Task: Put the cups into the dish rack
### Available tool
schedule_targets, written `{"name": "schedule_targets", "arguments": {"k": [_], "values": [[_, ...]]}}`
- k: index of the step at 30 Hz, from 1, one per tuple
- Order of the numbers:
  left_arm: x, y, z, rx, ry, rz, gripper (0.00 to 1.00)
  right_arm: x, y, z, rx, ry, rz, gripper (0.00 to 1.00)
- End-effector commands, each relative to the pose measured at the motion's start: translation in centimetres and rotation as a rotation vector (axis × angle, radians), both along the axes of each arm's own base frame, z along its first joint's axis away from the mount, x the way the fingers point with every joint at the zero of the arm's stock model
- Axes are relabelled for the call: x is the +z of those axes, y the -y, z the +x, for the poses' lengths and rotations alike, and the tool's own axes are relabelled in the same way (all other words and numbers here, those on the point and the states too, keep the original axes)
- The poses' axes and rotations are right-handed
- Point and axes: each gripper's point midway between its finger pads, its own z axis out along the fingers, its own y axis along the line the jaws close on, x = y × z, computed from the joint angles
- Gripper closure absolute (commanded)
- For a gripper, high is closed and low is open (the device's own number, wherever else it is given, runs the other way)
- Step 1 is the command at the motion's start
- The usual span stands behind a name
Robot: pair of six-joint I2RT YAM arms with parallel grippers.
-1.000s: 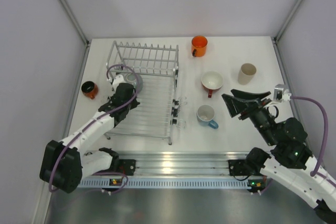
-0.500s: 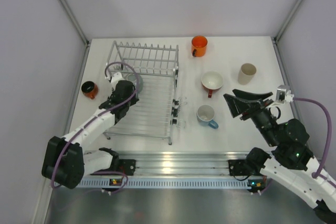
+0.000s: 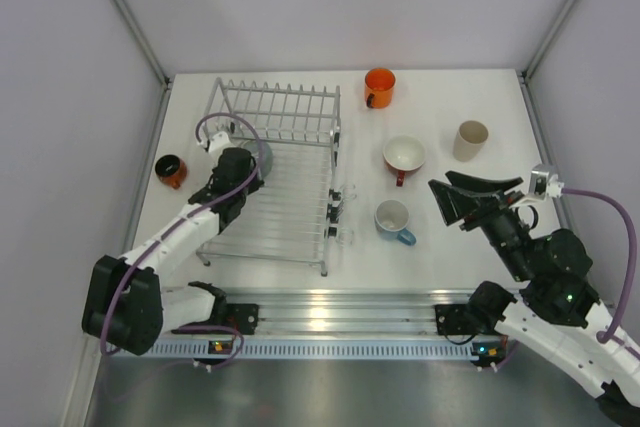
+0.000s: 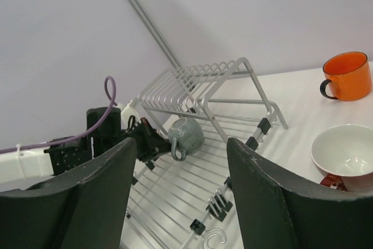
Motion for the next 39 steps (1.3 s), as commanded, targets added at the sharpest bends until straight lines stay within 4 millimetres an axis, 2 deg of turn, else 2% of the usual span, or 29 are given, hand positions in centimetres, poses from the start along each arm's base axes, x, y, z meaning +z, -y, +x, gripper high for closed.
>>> {"name": "schedule_targets", "arguments": {"k": [1, 13, 24, 32, 36, 39], "values": [[2.4, -0.5, 2.2, 0.045, 0.121, -0.025, 1.0, 0.8, 0.5, -0.3, -0.008, 0.018, 0.008, 0.36], [3.5, -1.6, 3.4, 0.084, 0.158, 0.003, 1.0, 0.9, 0.4, -0.4, -0.001, 0.021, 0.009, 0.36], [3.3, -1.8, 2.6, 0.082, 0.141, 0.012, 1.0, 1.1, 0.3, -0.3, -0.001, 0.02, 0.009, 0.36], [3.8, -2.1, 0.9, 0.077, 0.093, 0.011, 1.0, 1.4, 0.4, -0.6, 0.006, 0.021, 0.013, 0.36], [3.9, -1.3, -0.4, 0.024, 0.062, -0.017, 1.0, 1.5, 0.2, -0.5, 0.011, 0.023, 0.014, 0.36], [3.2, -1.2, -1.5, 0.001, 0.018, -0.021, 1.0, 1.5, -0.1, -0.5, 0.019, 0.023, 0.013, 0.36]]}}
